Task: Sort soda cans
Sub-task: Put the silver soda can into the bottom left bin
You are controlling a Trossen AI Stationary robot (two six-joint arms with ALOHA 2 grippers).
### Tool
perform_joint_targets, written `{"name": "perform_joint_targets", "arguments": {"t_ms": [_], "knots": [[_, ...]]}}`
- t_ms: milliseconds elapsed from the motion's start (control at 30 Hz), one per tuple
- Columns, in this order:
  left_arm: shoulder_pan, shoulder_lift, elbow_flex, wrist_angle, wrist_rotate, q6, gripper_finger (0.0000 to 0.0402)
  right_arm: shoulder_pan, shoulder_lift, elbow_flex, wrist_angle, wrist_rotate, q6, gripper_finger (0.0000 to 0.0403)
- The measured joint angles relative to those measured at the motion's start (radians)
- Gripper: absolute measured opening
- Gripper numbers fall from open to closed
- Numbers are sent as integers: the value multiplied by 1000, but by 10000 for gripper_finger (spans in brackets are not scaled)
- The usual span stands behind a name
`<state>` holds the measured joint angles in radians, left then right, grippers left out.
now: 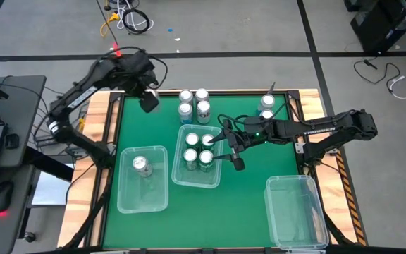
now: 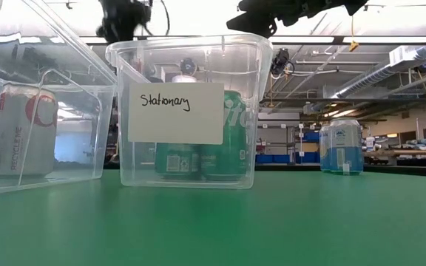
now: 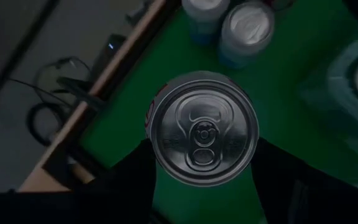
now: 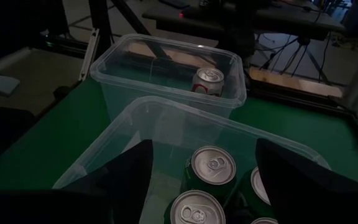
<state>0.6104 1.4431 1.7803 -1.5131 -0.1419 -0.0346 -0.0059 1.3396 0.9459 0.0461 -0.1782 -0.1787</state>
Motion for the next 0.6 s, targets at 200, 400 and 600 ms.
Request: {"name": "perform_joint_targets", "arguments": {"t_ms": [200, 400, 600], "knots": [[-140, -68, 121, -56, -40, -108, 218, 0, 0, 0, 2, 0, 0, 272], [-278, -134, 143, -61, -45, -163, 217, 0, 0, 0, 2, 0, 0, 270], [-430, -158, 143, -61, -6, -223, 217, -1, 0, 0, 2, 0, 0, 272]]}}
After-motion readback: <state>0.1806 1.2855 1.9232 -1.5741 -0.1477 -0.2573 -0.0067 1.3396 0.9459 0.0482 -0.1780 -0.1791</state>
